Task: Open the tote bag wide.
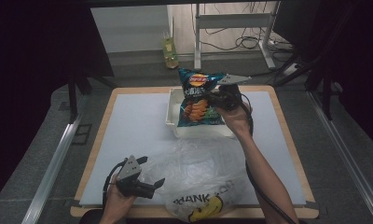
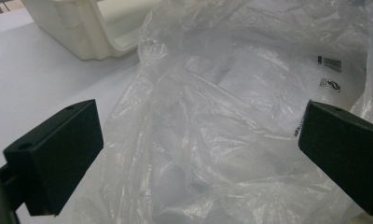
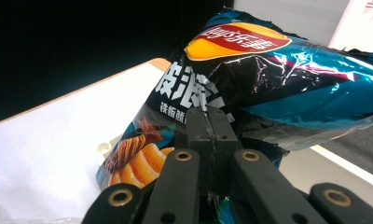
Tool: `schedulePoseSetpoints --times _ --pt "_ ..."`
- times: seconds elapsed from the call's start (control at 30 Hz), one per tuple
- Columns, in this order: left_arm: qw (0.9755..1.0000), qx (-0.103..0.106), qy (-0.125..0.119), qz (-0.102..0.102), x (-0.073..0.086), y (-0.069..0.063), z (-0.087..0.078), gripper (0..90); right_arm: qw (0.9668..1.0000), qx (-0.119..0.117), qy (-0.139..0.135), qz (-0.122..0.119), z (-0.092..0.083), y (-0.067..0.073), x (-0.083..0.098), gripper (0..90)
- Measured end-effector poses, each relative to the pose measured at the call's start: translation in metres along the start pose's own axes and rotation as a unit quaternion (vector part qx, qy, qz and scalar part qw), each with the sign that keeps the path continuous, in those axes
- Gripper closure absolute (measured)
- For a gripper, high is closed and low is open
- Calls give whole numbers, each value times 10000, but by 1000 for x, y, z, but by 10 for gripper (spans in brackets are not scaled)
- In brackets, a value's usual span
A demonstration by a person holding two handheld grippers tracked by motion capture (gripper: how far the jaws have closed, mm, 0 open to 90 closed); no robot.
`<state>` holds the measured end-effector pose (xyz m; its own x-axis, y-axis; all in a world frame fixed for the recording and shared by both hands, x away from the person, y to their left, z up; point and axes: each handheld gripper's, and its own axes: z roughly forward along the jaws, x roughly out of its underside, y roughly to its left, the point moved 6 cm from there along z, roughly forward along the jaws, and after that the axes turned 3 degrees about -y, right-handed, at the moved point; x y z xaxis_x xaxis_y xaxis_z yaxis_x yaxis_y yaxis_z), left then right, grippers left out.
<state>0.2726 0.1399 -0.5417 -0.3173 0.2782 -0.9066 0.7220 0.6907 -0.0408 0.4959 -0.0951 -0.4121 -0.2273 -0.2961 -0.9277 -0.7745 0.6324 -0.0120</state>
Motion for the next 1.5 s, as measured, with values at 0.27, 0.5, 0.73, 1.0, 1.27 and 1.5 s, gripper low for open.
schedulePoseSetpoints --times 0.27,0.5,0.73,1.0,1.27,1.5 --pt "10000 -1 3 -1 0 0 0 0 10000 54 50 -15 16 -11 9 897" --pt "10000 4 0 -3 0 0 0 0 10000 -6 50 -25 31 -15 15 897" --pt "10000 16 -9 -13 0 0 0 0 10000 -54 47 -51 47 -18 19 896" --pt "10000 19 5 -9 0 -1 0 0 9998 -99 120 -93 69 -16 26 896" --pt "10000 28 24 -13 1 -1 1 0 9996 -88 231 -123 92 -15 38 892" --pt "10000 41 32 -6 1 -1 1 0 9995 -40 283 169 98 -23 46 880"
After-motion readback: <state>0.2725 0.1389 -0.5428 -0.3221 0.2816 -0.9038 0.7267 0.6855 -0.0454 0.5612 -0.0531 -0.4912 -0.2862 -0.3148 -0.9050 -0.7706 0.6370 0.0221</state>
